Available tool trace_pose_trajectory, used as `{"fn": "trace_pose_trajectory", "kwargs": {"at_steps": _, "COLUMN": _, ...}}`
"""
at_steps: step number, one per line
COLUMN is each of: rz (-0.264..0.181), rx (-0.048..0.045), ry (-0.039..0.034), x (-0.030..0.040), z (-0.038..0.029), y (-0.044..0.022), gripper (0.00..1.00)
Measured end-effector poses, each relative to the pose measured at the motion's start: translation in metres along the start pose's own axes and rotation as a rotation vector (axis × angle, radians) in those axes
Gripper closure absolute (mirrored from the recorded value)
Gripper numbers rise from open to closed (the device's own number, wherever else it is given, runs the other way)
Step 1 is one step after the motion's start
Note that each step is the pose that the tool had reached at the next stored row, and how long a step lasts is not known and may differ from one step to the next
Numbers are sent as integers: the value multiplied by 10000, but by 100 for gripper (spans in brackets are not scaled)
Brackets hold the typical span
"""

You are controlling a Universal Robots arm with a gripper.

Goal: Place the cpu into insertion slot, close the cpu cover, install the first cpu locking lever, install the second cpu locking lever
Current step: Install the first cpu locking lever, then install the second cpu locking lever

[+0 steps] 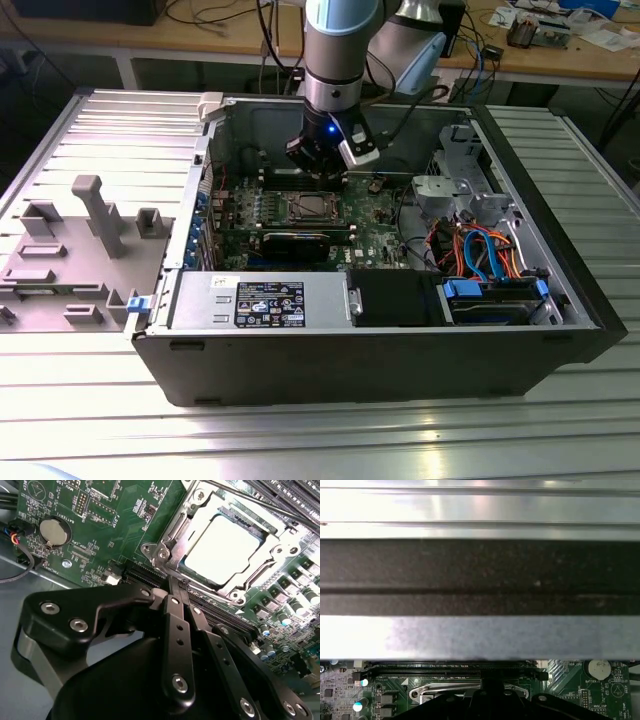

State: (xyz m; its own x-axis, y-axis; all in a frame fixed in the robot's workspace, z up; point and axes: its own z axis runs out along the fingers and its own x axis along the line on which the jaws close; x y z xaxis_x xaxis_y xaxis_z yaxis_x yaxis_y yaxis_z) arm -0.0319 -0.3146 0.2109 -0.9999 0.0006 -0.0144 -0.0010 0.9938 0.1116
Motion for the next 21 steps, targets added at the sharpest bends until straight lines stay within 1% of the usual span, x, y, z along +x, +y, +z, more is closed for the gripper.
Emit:
{"fn": "trace_pose_trajectory", "kwargs": {"at_steps": 1, "rz": 0, "rx": 15, "ry": 0, "x": 0, "z": 0, "y": -1, "gripper": 89}}
{"fn": "trace_pose_trajectory", "kwargs": {"at_steps": 11, "rz": 0, "rx": 30, "ry": -1, "x": 0, "z": 0, "y": -2, "gripper": 89}}
{"fn": "trace_pose_trajectory", "kwargs": {"at_steps": 16, "rz": 0, "rx": 29, "ry": -1, "x": 0, "z": -4, "y": -37, "gripper": 89}}
{"fn": "trace_pose_trajectory", "kwargs": {"at_steps": 18, "rz": 1, "rx": 29, "ry": 0, "x": 0, "z": -4, "y": -39, "gripper": 89}}
{"fn": "trace_pose_trajectory", "kwargs": {"at_steps": 20, "rz": 0, "rx": 32, "ry": 1, "x": 0, "z": -12, "y": -40, "gripper": 89}}
{"fn": "trace_pose_trajectory", "kwargs": {"at_steps": 21, "rz": 0, "rx": 30, "ry": 0, "x": 0, "z": -28, "y": -38, "gripper": 89}}
